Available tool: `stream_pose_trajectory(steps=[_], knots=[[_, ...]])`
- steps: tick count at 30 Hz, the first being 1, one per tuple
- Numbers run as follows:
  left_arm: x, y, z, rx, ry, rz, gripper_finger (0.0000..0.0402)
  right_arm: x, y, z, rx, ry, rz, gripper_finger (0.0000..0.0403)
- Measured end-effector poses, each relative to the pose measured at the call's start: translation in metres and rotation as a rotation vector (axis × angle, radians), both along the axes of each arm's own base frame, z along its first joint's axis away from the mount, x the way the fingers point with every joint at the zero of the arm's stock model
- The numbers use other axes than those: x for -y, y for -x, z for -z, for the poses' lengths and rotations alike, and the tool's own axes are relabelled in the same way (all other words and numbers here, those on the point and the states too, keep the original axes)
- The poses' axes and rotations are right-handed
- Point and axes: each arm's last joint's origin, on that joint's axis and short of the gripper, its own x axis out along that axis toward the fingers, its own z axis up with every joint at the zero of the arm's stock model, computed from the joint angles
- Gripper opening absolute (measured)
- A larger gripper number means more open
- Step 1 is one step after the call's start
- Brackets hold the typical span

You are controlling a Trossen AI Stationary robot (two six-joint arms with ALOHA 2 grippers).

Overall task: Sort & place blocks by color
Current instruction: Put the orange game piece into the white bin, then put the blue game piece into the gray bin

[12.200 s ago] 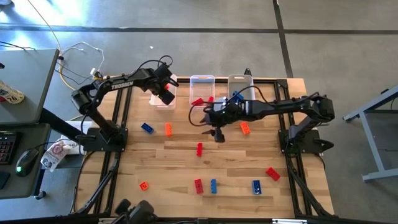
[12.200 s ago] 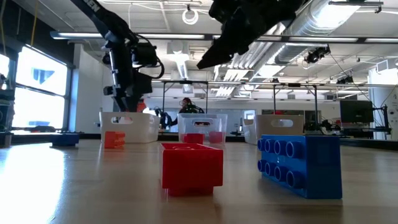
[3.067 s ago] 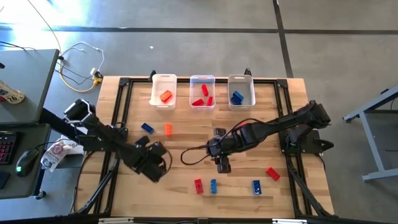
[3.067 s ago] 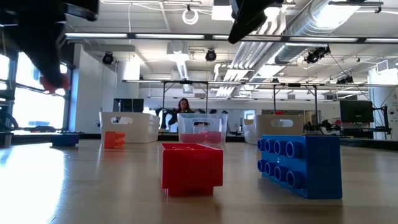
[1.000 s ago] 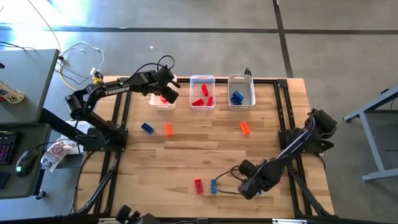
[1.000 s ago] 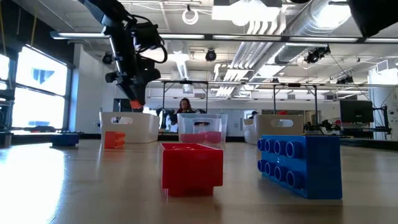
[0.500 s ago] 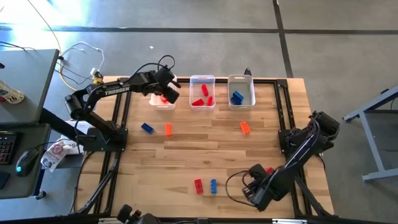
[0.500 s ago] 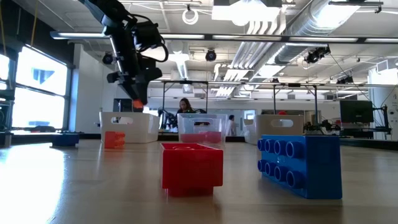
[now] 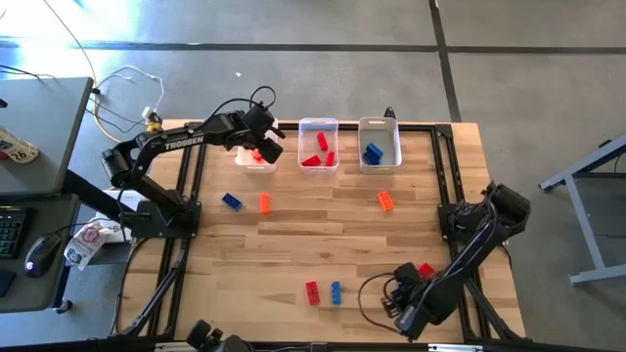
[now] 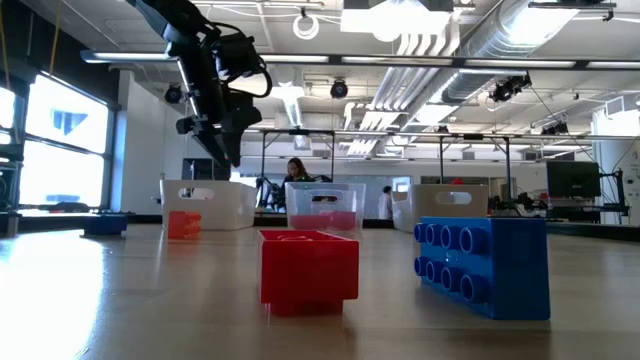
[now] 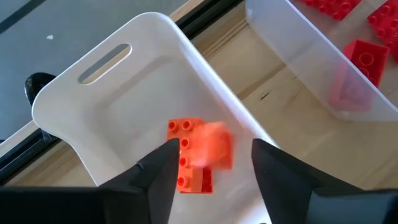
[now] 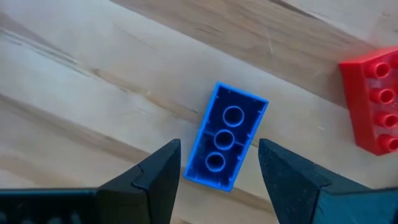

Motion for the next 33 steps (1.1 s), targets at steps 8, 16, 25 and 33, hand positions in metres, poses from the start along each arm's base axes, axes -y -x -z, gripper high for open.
stream_pose_trajectory(steps=[8, 16, 25, 33], knots=[[0.000, 0.000, 0.000, 0.006, 0.003, 0.003, 0.0203, -0.003, -0.002, 0.015, -0.029, 0.028, 0.051, 0.0202], [0.000, 0.000, 0.000, 0.002, 0.001, 0.011, 0.0204, -0.006, -0.003, 0.027, -0.074, 0.034, 0.077, 0.0202], [0.002, -0.001, 0.001, 0.011, 0.035, 0.056, 0.0203, -0.007, -0.003, 0.030, -0.082, 0.041, 0.065, 0.0118], [0.006, -0.004, 0.001, 0.022, 0.054, 0.083, 0.0204, -0.005, -0.006, 0.029, -0.031, 0.084, 0.015, 0.0103]])
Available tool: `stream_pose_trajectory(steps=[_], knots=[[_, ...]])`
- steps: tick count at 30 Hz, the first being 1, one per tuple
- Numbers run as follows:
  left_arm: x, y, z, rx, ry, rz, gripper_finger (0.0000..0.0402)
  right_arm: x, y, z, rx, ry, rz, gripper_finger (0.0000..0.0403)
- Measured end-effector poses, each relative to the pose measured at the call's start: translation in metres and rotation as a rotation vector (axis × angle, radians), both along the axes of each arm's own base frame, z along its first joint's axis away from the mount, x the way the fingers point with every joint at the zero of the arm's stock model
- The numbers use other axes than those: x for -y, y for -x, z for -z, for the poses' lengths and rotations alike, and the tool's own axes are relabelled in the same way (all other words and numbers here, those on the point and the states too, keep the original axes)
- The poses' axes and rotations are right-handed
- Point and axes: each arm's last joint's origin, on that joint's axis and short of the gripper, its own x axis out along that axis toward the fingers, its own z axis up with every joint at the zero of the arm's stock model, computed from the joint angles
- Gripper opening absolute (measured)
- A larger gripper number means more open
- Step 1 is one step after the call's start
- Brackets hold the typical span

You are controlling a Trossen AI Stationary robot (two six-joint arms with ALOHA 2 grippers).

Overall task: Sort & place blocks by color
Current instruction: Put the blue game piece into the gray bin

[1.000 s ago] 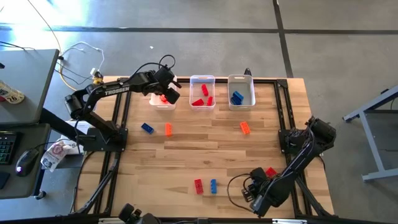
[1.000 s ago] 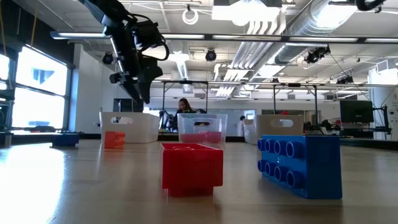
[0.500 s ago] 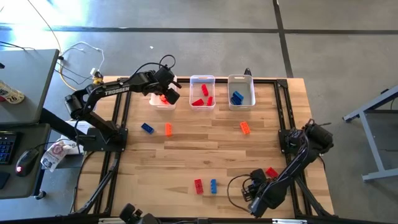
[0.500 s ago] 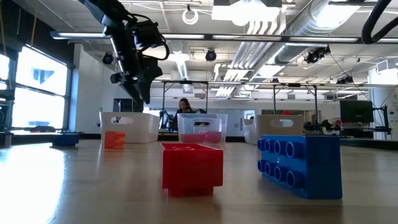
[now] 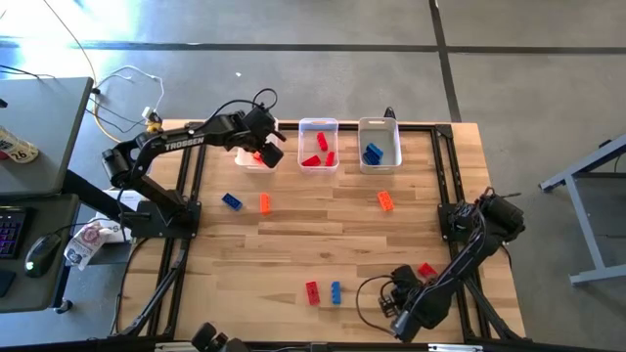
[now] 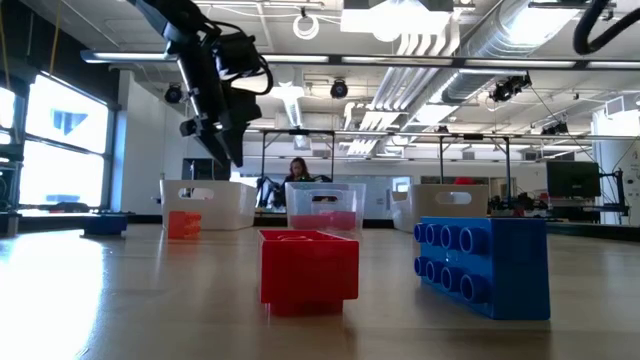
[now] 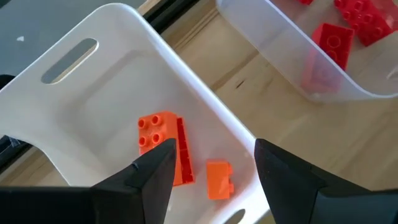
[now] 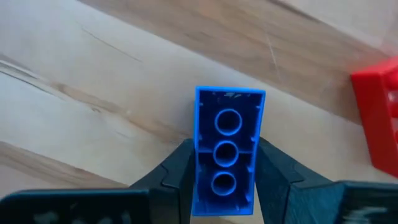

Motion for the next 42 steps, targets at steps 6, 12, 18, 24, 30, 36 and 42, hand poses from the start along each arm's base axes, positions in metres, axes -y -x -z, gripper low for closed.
stream_pose_trajectory(steps=[6, 12, 18, 24, 30, 36, 42], knots=[[0.006, -0.006, 0.000, -0.017, -0.011, 0.064, 0.0203, 0.008, -0.006, -0.007, 0.080, 0.059, -0.017, 0.0103], [0.015, -0.012, 0.000, -0.022, -0.009, 0.103, 0.0203, 0.029, -0.016, -0.026, 0.120, 0.122, -0.066, 0.0103], [0.025, -0.016, 0.001, -0.057, 0.005, 0.160, 0.0203, 0.061, -0.028, -0.043, 0.086, 0.187, -0.124, 0.0103], [0.038, -0.019, 0.003, -0.104, 0.037, 0.207, 0.0204, 0.097, -0.042, -0.058, 0.027, 0.233, -0.203, 0.0103], [0.050, -0.023, 0.005, -0.124, 0.066, 0.221, 0.0203, 0.140, -0.052, -0.076, -0.010, 0.280, -0.280, 0.0103], [0.060, -0.028, 0.005, -0.122, 0.069, 0.247, 0.0204, 0.183, -0.054, -0.099, -0.003, 0.333, -0.334, 0.0103], [0.066, -0.032, 0.005, -0.109, 0.077, 0.235, 0.0204, 0.222, -0.051, -0.116, -0.011, 0.384, -0.352, 0.0103]])
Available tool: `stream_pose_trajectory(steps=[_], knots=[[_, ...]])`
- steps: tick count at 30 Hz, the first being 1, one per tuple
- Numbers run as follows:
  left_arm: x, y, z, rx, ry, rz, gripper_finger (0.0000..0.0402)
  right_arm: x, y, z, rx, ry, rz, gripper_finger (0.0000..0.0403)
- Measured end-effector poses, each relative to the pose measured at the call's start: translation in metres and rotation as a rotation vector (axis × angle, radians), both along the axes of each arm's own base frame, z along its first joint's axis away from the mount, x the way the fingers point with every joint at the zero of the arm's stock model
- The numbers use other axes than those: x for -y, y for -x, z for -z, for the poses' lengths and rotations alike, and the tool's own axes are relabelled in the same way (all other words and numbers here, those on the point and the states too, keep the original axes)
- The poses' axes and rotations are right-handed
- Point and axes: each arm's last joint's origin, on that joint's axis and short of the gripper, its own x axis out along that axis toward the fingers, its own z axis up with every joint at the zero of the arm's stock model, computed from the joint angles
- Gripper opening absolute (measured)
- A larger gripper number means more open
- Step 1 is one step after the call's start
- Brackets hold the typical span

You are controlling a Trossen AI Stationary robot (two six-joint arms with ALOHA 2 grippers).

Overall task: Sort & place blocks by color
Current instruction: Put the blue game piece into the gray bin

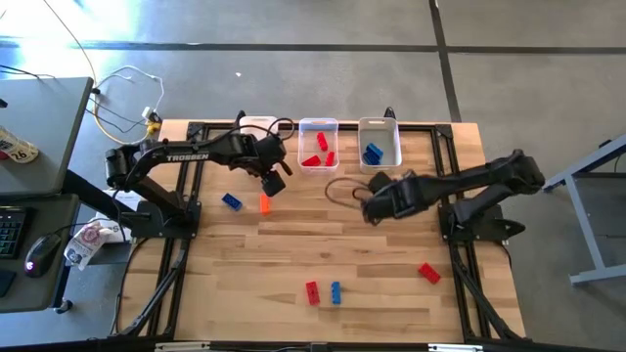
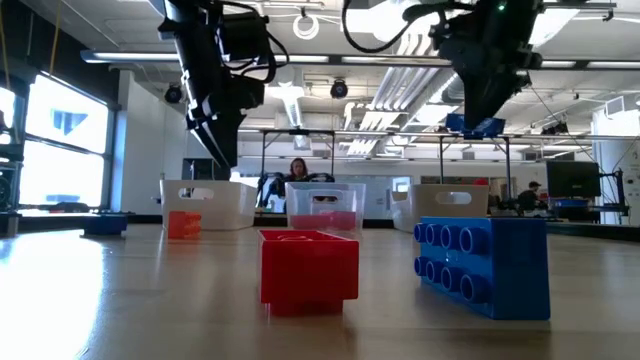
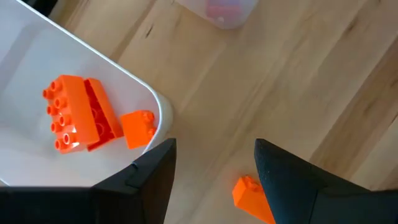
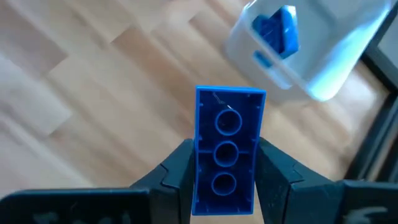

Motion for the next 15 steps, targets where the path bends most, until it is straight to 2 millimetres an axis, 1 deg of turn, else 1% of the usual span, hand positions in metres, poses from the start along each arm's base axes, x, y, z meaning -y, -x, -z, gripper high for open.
stream_pose_trajectory(steps=[4, 8, 15], knots=[[0.004, -0.002, 0.000, 0.003, 0.002, 0.007, 0.0203, 0.023, 0.003, -0.007, -0.017, 0.036, 0.003, 0.0103], [0.008, -0.004, 0.000, 0.013, 0.010, -0.009, 0.0203, 0.045, 0.002, -0.008, -0.049, 0.069, 0.006, 0.0103], [0.019, -0.009, 0.000, 0.014, 0.011, 0.033, 0.0203, 0.081, -0.003, -0.011, -0.032, 0.123, 0.003, 0.0103]])
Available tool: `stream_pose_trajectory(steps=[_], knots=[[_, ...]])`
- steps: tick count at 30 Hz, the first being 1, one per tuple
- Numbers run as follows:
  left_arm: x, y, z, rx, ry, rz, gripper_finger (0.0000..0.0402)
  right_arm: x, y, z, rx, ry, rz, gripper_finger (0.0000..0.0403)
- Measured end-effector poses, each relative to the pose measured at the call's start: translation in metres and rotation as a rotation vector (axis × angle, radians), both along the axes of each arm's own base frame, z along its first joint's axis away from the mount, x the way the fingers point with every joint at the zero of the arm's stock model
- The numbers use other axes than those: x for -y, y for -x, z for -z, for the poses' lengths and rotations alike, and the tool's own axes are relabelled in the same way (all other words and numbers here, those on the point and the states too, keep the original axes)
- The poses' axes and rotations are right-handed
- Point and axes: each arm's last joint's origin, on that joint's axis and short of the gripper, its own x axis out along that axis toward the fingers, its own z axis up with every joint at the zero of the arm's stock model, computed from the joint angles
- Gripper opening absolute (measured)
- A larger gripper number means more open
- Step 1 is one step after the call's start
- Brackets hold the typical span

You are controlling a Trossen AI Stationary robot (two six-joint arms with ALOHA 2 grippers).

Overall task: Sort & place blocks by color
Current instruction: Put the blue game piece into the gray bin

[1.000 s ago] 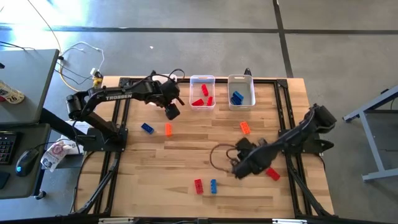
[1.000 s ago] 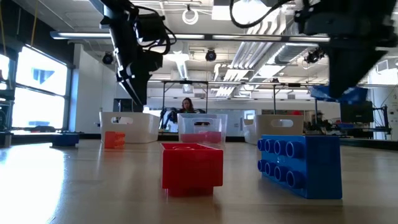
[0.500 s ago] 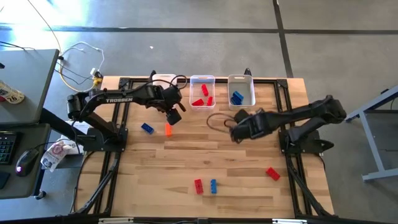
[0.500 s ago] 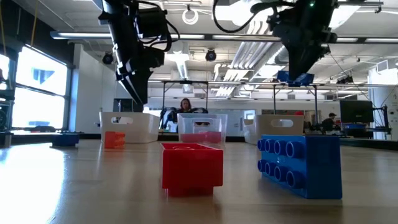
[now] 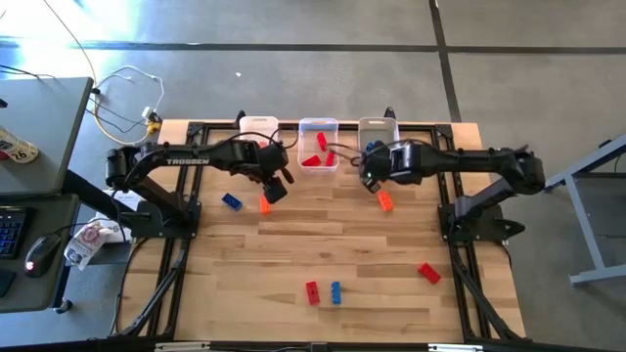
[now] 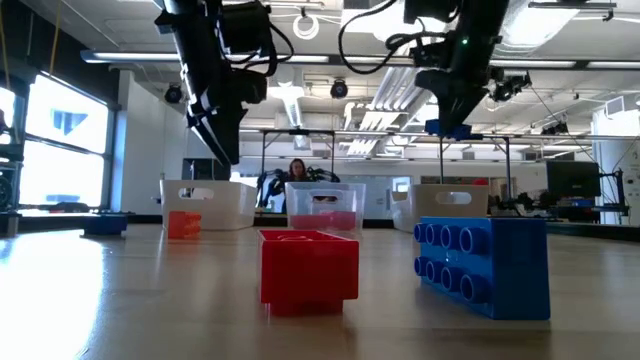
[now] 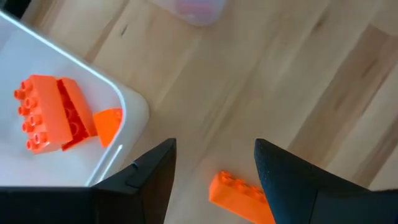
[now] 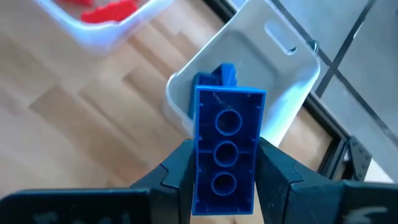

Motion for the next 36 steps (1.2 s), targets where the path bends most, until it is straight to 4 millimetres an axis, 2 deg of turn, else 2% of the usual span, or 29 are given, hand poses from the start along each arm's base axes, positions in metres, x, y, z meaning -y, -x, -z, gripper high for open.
stream_pose_trajectory(steps=[11, 16, 21, 29, 36], knots=[[0.024, -0.009, 0.000, 0.003, 0.002, 0.082, 0.0203, 0.052, 0.001, -0.004, 0.031, 0.054, 0.019, 0.0106], [0.032, -0.012, 0.000, 0.043, 0.046, -0.045, 0.0203, 0.073, 0.006, -0.002, 0.060, 0.012, 0.062, 0.0108], [0.038, -0.008, 0.002, 0.007, 0.070, -0.087, 0.0203, 0.093, 0.004, 0.011, 0.036, -0.047, 0.062, 0.0109], [0.042, 0.006, 0.004, -0.129, 0.070, -0.219, 0.0202, 0.111, -0.006, 0.035, 0.015, -0.148, 0.010, 0.0109], [0.047, 0.008, 0.005, -0.131, 0.085, -0.307, 0.0203, 0.119, -0.007, 0.045, -0.034, -0.174, -0.020, 0.0110]])
